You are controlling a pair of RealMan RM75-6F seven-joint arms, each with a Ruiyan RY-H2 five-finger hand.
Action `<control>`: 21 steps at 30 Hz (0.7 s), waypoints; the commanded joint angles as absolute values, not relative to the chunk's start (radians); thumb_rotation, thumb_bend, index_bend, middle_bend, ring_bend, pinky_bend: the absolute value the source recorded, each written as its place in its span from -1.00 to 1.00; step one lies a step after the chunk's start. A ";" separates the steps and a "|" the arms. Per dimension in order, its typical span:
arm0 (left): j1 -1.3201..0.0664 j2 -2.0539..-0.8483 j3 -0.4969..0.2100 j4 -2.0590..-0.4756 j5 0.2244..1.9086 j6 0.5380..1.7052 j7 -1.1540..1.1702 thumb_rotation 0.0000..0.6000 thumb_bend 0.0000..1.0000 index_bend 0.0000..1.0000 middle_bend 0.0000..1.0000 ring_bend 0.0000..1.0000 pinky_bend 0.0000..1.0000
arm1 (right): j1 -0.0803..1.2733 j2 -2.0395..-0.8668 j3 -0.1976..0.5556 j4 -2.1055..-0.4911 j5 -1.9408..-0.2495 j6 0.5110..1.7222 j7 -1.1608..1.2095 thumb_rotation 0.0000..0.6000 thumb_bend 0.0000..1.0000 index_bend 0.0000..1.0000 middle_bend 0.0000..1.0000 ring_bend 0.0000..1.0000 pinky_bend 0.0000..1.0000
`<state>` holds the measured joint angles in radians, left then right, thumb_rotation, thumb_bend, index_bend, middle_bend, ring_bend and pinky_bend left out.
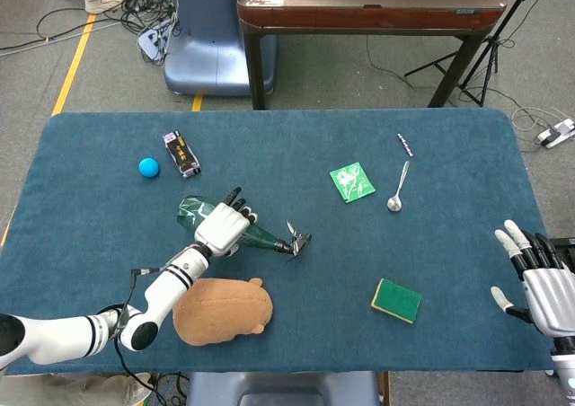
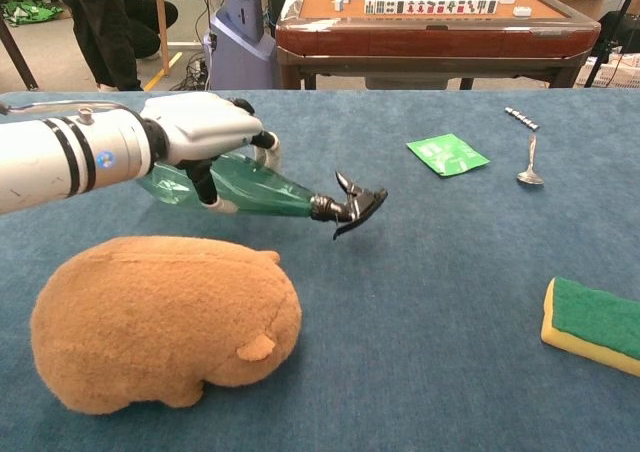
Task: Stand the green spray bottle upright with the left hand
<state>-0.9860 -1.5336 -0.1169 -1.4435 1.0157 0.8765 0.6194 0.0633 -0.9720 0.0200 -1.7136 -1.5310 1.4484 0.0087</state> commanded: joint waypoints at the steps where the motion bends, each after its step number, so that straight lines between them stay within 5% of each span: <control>1: -0.927 -1.468 -0.198 -1.455 1.042 0.879 0.362 1.00 -0.44 -0.02 -0.11 -0.65 -1.00 | 0.063 -0.972 0.019 -1.715 -1.533 1.449 0.008 1.00 -0.41 -0.91 -1.00 -1.00 -1.00; 13: -0.797 -1.404 -0.307 -1.454 1.140 0.852 -0.313 1.00 -0.44 -0.08 -0.12 -0.67 -1.00 | 0.063 -0.972 0.019 -1.723 -1.543 1.455 0.002 1.00 -0.41 -0.91 -1.00 -1.00 -1.00; 21: -0.754 -1.487 -0.323 -1.355 1.174 0.887 -0.542 1.00 -0.44 -0.13 -0.14 -0.67 -1.00 | 0.063 -0.971 0.019 -1.730 -1.544 1.455 -0.005 1.00 -0.41 -0.91 -1.00 -1.00 -1.00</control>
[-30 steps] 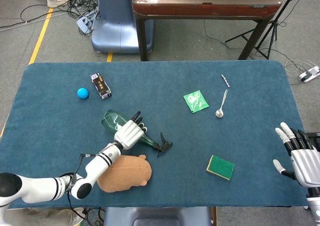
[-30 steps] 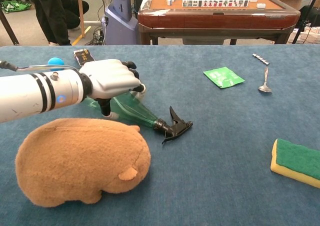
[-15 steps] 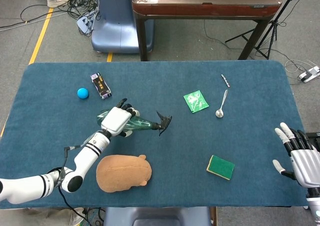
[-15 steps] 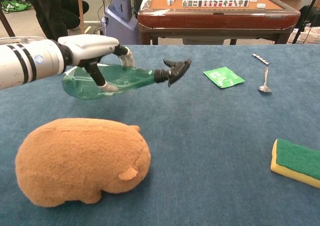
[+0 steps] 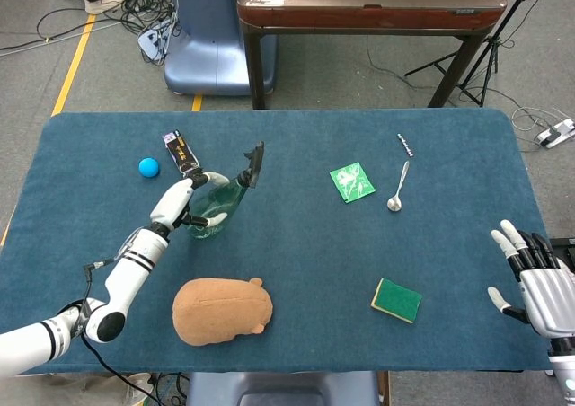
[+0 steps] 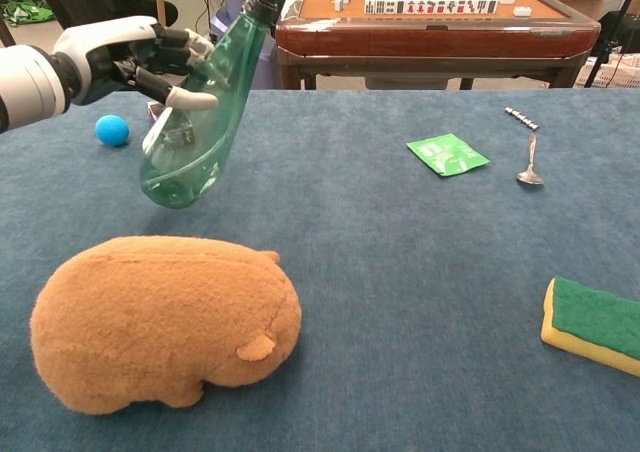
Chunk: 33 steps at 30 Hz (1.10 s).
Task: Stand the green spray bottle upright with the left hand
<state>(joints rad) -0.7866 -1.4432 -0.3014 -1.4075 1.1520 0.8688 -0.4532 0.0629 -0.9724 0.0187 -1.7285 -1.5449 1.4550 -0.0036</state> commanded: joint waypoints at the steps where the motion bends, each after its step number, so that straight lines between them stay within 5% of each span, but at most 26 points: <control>1: -0.751 -1.501 -0.327 -1.341 1.173 0.894 -0.561 1.00 -0.44 -0.13 -0.14 -0.67 -1.00 | 0.063 -0.971 0.019 -1.731 -1.544 1.455 -0.007 1.00 -0.41 -0.91 -1.00 -1.00 -1.00; 12: -0.743 -1.612 -0.322 -1.167 1.228 0.962 -0.634 1.00 -0.44 -0.19 -0.19 -0.67 -1.00 | 0.060 -0.965 0.020 -1.741 -1.536 1.455 -0.017 1.00 -0.41 -0.91 -1.00 -1.00 -1.00; 33: -0.669 -1.536 -0.270 -1.127 1.255 0.944 -0.662 1.00 -0.44 -0.39 -0.42 -0.79 -1.00 | 0.056 -0.961 0.019 -1.745 -1.544 1.464 -0.017 1.00 -0.41 -0.91 -1.00 -1.00 -1.00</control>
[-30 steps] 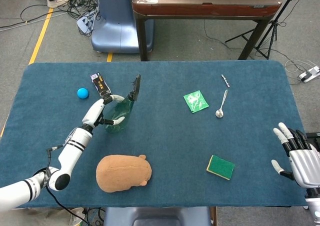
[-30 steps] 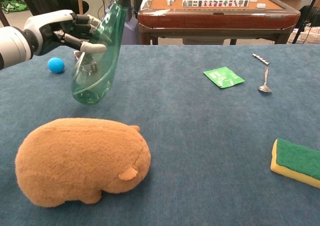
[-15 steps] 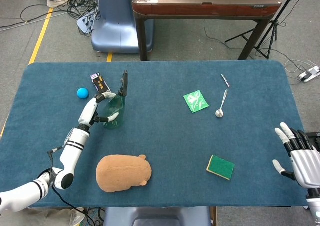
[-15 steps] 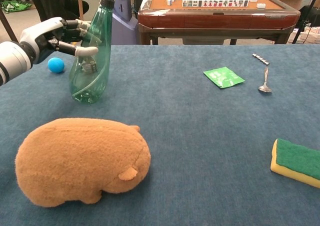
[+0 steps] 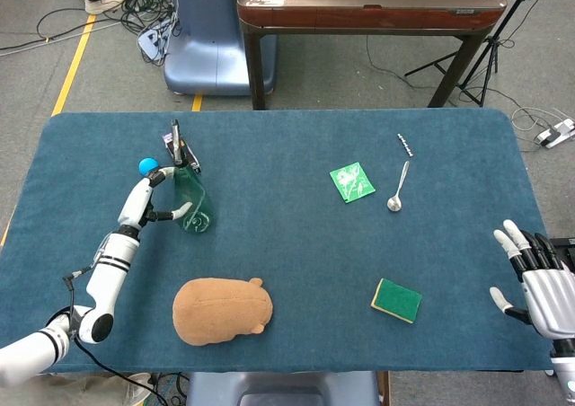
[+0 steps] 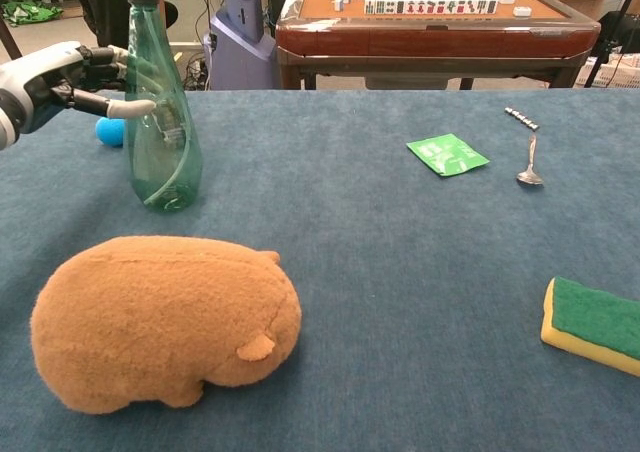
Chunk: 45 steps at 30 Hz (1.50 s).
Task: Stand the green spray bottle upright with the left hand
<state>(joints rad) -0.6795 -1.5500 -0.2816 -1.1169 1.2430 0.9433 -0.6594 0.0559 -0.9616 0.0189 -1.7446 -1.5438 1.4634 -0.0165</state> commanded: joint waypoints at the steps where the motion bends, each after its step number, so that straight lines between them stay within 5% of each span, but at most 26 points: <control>1: -0.665 -1.531 -0.266 -1.130 1.261 0.949 -0.661 1.00 -0.44 -0.40 -0.45 -0.81 -1.00 | 0.055 -0.961 0.018 -1.746 -1.545 1.464 -0.017 1.00 -0.41 -0.91 -1.00 -1.00 -1.00; 14: -0.636 -1.463 -0.242 -1.186 1.299 0.958 -0.674 1.00 -0.44 -1.00 -0.96 -1.00 -1.00 | 0.057 -0.961 0.018 -1.744 -1.548 1.461 -0.011 1.00 -0.41 -0.91 -1.00 -1.00 -1.00; 33: -0.591 -1.317 -0.221 -1.339 1.283 0.941 -0.617 1.00 -0.44 -1.00 -1.00 -1.00 -1.00 | 0.055 -0.966 0.018 -1.724 -1.548 1.463 0.009 1.00 -0.41 -0.91 -1.00 -1.00 -1.00; 45: -0.454 -1.217 -0.195 -1.477 1.224 1.161 -0.286 1.00 -0.44 -0.96 -1.00 -1.00 -1.00 | 0.064 -0.965 0.014 -1.710 -1.557 1.447 0.038 1.00 -0.41 -0.89 -0.94 -1.00 -1.00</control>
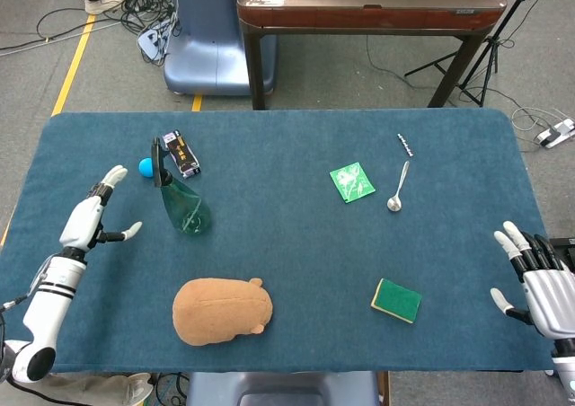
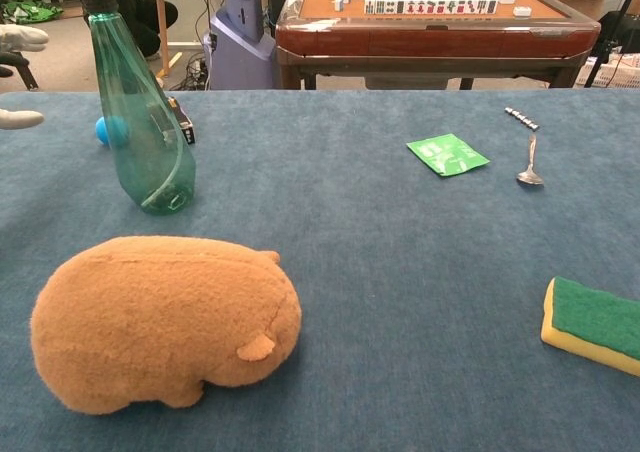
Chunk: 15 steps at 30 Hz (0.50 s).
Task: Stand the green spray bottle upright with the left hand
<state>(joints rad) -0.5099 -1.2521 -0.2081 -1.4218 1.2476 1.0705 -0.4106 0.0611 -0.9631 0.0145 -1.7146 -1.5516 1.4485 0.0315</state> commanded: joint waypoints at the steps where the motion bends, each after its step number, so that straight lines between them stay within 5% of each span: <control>1: -0.443 -1.212 -0.190 -1.487 1.223 1.182 -0.253 1.00 -0.44 -0.95 -1.00 -1.00 -1.00 | 0.066 -0.967 0.015 -1.708 -1.560 1.447 0.041 1.00 -0.41 -0.88 -0.92 -1.00 -1.00; 15: -0.296 -1.137 -0.091 -1.629 1.268 1.393 0.127 1.00 -0.44 -0.92 -1.00 -1.00 -1.00 | 0.086 -0.999 0.019 -1.674 -1.580 1.441 0.065 1.00 -0.40 -0.67 -0.77 -1.00 -1.00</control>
<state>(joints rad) -0.3206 -1.1507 -0.1085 -1.6026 1.2544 1.3654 0.0971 0.0853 -0.9990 0.0194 -1.6741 -1.5797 1.4416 0.0647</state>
